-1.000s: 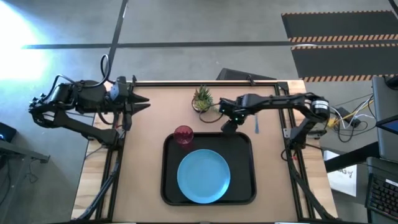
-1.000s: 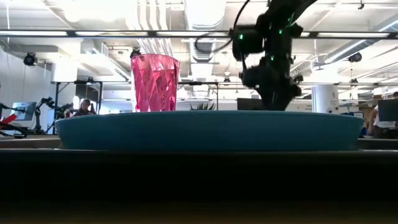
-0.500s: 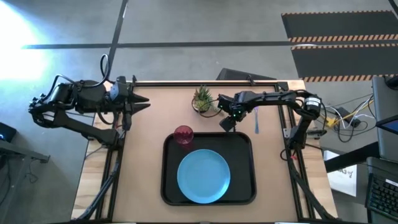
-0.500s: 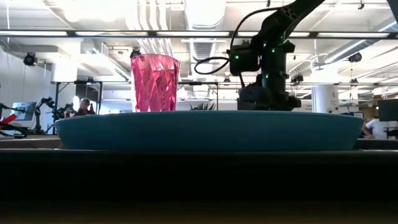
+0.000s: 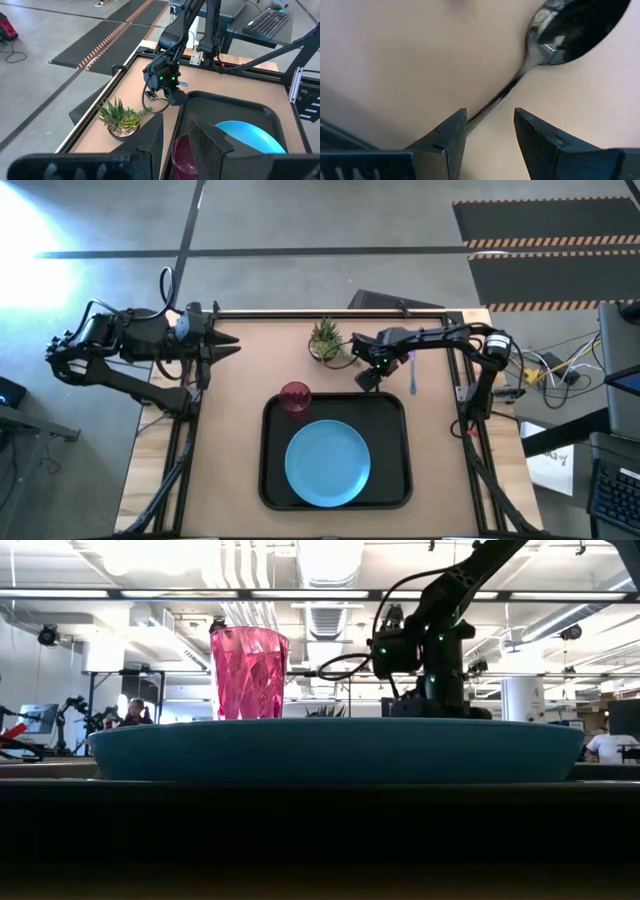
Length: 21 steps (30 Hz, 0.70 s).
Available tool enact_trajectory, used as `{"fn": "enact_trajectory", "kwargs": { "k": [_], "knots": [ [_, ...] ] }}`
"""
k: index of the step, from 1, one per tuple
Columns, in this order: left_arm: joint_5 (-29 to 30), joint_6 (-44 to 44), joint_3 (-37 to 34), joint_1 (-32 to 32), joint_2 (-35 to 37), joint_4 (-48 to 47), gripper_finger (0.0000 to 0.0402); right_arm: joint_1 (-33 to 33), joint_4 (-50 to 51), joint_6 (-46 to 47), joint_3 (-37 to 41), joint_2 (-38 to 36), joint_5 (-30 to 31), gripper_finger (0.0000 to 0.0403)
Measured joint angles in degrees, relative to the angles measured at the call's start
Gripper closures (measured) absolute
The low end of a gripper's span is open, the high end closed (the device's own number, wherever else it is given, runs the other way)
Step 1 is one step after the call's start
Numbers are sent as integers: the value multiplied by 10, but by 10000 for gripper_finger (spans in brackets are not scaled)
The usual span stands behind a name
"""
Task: Pick and place plate/cup/fork/spoon on tray
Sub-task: Put the black spoon to the right of the blue plate on the black serving tray
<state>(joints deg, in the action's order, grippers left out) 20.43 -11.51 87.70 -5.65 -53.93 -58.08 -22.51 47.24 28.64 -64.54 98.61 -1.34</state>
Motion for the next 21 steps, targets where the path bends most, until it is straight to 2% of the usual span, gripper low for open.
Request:
{"fn": "enact_trajectory", "kwargs": {
  "k": [15,18,21],
  "knots": [
    [0,3,0,0,0,0,329,-1,-48,34,28,-2,7,251],
    [0,4,0,0,0,-1,329,-1,-54,45,30,-2,9,269],
    [0,4,0,0,0,-1,329,-1,-61,53,30,-2,14,307]
  ]
}}
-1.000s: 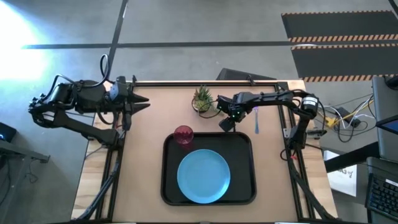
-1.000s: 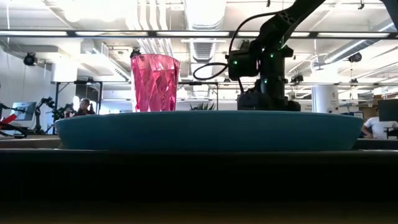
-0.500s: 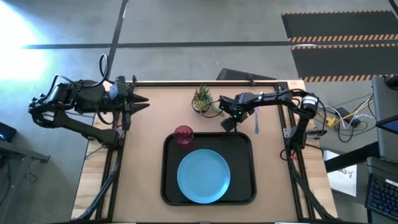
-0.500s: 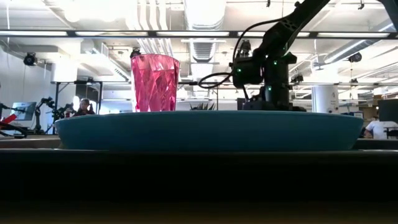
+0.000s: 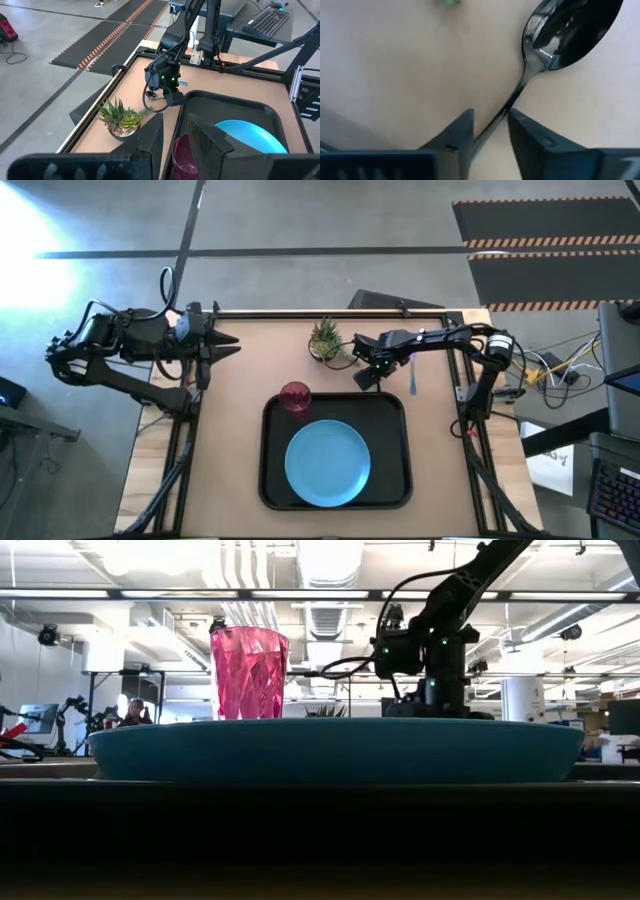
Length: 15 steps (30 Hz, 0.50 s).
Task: Pick and place plate/cup/fork/spoon on tray
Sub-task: Put the black spoon to the right of the blue plate on the black serving tray
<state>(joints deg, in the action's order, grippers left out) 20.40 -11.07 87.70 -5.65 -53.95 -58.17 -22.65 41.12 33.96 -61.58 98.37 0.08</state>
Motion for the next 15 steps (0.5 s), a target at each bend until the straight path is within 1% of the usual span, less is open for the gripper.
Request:
{"fn": "enact_trajectory", "kwargs": {
  "k": [4,5,8,15],
  "knots": [
    [0,0,0,0,0,-1,329,0,-14,12,3,0,9,376],
    [0,0,0,0,0,-1,329,0,-19,11,5,0,10,384],
    [0,0,0,0,0,-5,329,0,-29,13,10,0,12,391],
    [0,-2,0,0,0,-14,329,1,-34,21,12,-8,23,393]
  ]
}}
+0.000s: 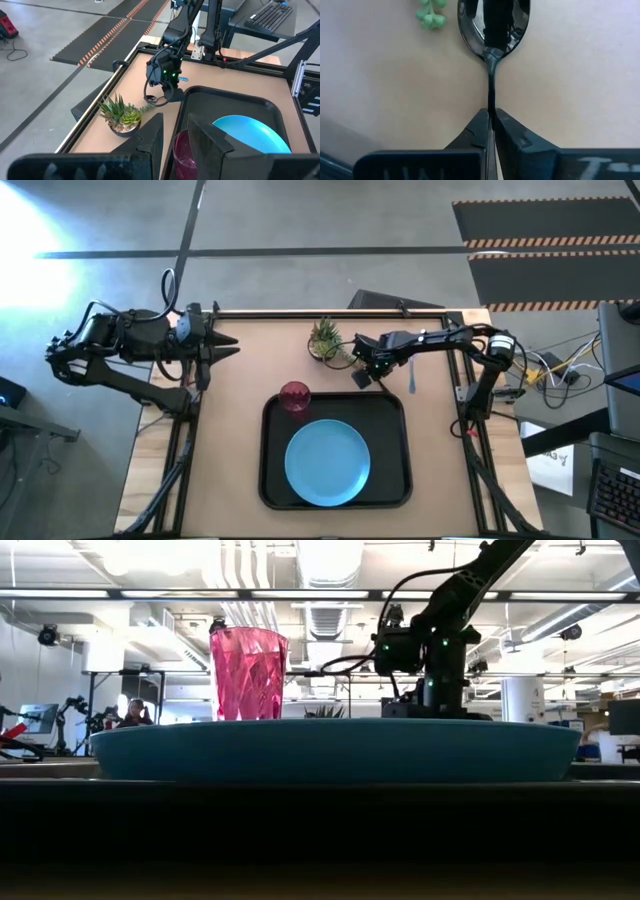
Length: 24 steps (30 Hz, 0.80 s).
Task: Pick and place plate/cup/fork/spoon on tray
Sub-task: Put the black spoon to the right of the blue plate on the black serving tray
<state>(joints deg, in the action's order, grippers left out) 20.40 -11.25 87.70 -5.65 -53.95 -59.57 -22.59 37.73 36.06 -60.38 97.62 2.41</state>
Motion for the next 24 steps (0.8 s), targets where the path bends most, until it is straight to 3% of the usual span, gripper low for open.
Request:
{"fn": "enact_trajectory", "kwargs": {
  "k": [5,14,19,24],
  "knots": [
    [0,0,0,0,0,0,329,2,0,5,-11,-39,40,394],
    [0,0,0,0,0,0,329,12,33,33,-42,-145,56,394],
    [0,1,0,0,0,0,329,68,94,115,-44,-202,96,394],
    [0,1,0,0,0,0,329,169,104,221,-40,-238,146,394]
  ]
}}
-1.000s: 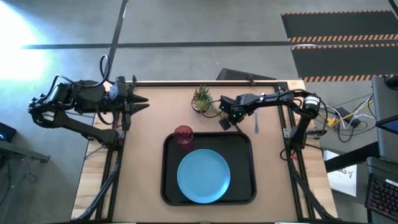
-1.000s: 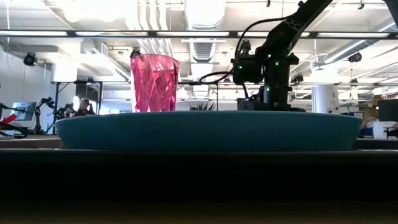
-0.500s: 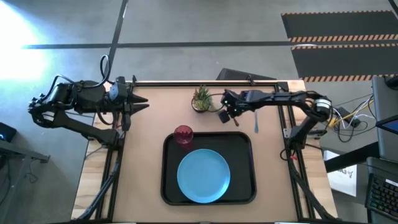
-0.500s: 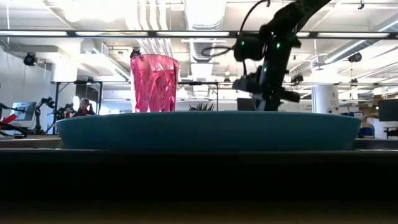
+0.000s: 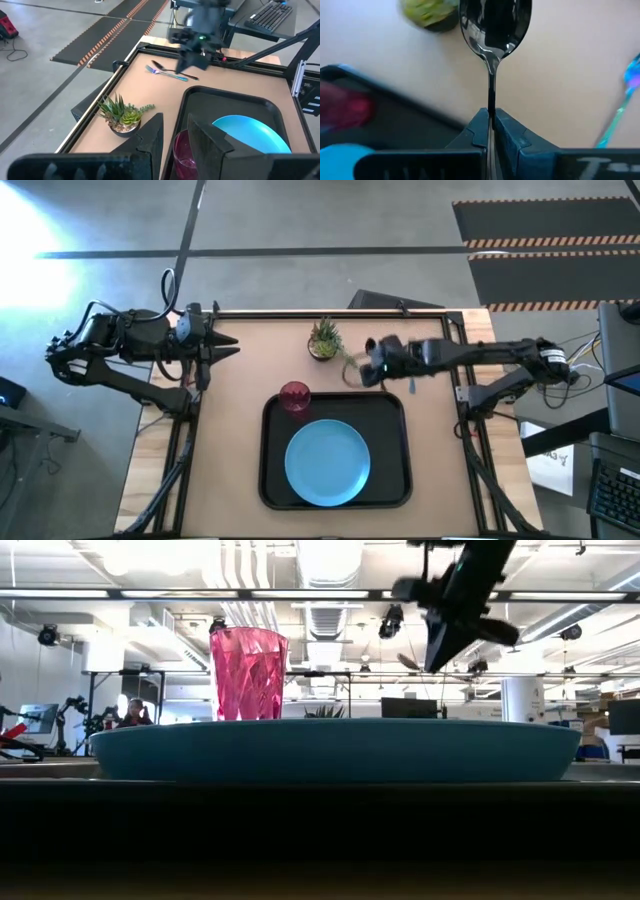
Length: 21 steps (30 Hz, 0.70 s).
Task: Pick and place plate/cup/fork/spoon on tray
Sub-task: Put the black spoon to the right of the blue plate on the black serving tray
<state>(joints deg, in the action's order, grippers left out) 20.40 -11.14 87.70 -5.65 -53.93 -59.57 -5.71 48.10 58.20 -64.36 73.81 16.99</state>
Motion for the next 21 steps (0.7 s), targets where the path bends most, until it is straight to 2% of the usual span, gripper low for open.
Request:
{"fn": "enact_trajectory", "kwargs": {
  "k": [6,13,21],
  "knots": [
    [0,15,0,0,0,0,329,130,0,128,1,14,56,394],
    [0,16,0,0,0,-1,329,242,0,278,2,73,57,394],
    [0,16,0,0,0,-2,329,335,-10,480,-6,157,55,394]
  ]
}}
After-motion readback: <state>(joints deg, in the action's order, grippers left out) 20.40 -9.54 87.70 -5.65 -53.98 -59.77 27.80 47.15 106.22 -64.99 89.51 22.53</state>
